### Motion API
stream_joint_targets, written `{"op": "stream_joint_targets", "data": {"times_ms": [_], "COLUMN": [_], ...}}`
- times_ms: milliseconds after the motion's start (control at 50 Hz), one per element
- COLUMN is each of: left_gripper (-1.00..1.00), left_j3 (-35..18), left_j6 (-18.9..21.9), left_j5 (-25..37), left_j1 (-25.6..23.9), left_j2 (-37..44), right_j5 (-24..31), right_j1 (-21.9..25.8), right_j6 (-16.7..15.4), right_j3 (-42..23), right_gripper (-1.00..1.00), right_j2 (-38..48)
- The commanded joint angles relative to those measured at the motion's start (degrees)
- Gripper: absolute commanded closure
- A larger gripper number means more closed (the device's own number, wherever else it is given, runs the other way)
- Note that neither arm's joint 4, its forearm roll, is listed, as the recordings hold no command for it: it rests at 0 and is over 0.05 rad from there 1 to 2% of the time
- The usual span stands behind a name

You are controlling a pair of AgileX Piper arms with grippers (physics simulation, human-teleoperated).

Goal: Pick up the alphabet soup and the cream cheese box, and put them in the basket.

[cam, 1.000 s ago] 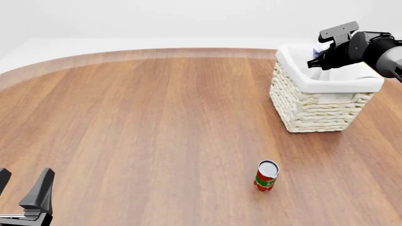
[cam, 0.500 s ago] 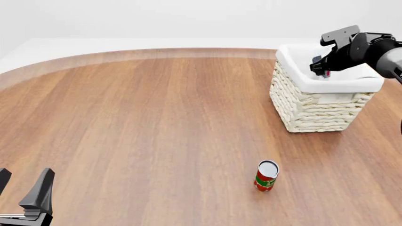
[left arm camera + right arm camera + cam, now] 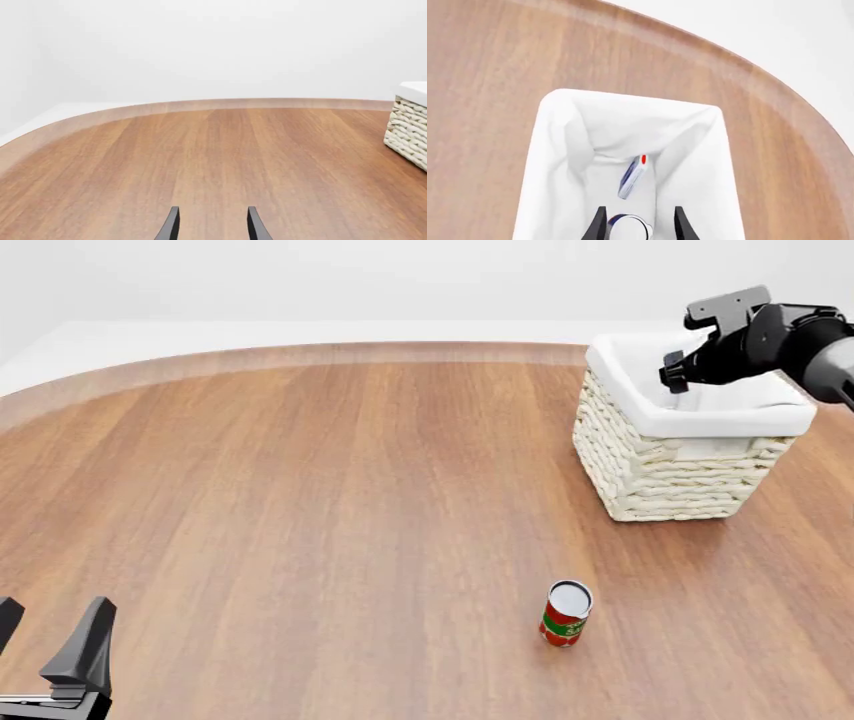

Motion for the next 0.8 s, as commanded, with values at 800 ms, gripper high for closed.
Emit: {"op": "stream_joint_targets", "data": {"times_ms": [800], "left_gripper": [-1.0], "left_j3": [0.0], "left_j6": [0.0], "left_j5": [0.0], "left_j1": [0.0], "left_j2": [0.0], "right_j5": [-13.46], "right_j1": [0.66], "right_j6": [4.73], "right_j3": [9.63], "right_gripper": [-1.0], "right_j2": [-8.99]}}
